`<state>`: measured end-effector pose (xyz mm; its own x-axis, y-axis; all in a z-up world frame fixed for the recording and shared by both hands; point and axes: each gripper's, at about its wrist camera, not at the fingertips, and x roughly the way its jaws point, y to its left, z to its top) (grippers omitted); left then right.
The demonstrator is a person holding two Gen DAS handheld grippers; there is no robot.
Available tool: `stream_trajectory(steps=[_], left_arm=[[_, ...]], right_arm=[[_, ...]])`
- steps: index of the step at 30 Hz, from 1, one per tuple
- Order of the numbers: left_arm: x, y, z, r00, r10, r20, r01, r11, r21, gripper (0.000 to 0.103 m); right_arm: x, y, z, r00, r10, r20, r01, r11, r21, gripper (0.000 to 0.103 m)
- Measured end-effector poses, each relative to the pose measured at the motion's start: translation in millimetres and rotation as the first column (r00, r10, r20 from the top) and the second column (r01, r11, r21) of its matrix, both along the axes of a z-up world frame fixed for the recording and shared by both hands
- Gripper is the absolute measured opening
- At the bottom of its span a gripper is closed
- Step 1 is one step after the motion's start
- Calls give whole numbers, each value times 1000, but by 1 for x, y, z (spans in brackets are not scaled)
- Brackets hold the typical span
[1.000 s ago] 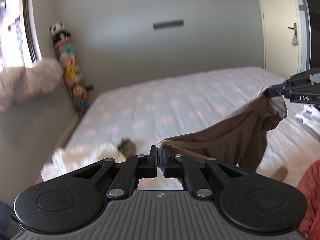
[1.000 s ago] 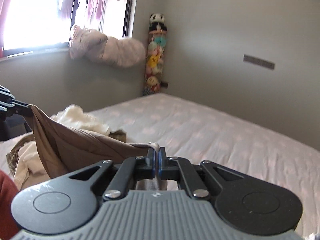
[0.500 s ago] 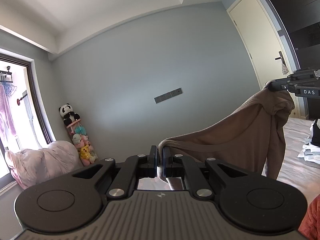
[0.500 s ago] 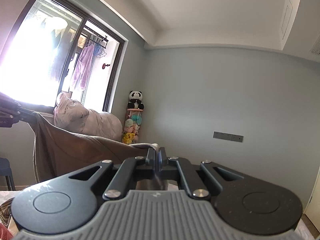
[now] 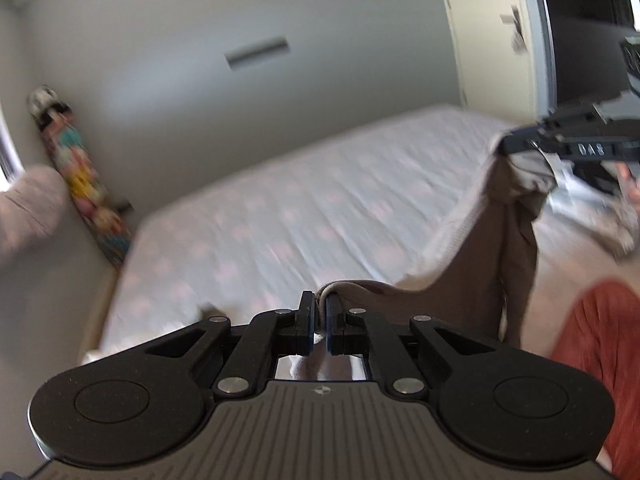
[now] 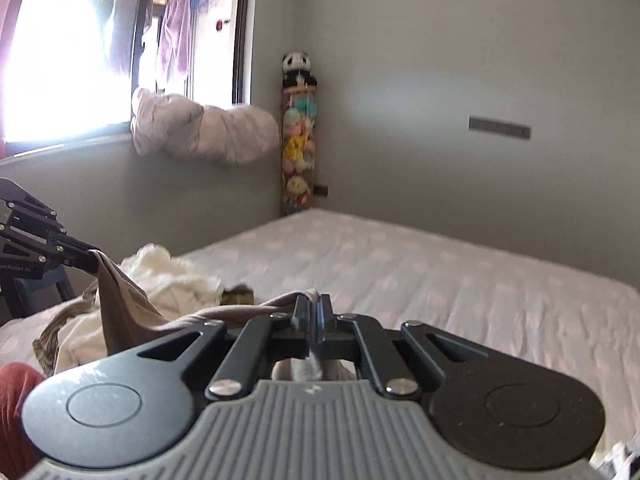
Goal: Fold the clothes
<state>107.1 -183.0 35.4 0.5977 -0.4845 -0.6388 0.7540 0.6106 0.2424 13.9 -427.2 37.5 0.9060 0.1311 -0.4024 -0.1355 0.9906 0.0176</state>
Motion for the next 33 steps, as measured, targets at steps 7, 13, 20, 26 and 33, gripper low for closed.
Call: stream_trajectory(steps=[7,13,20,26,33], left_arm=[[47,-21,-102,979,-5,-206,14,999,41,3],[75,-32,-159,947,7,-320,-28,998,-61,3],[76,-34,-202,931,18,-365,-67,990,-122,4],[71,-26,-189,948,-5,-319,-48,986,-159,17],[59,-4,-155,963,-55,-263,25,993,-119,42]], right_arm=[[51,-17,-105,969,-51,-242,79,991,111,4],[91,-13,-179,937,-27,-347,111,968,227,4],[107,-9,-219,933,38,-357,81,947,312,14],[88,-14,-189,961,22,-275,55,962,267,33],[50,8,-147,968,109,-226,-121,992,-39,35]])
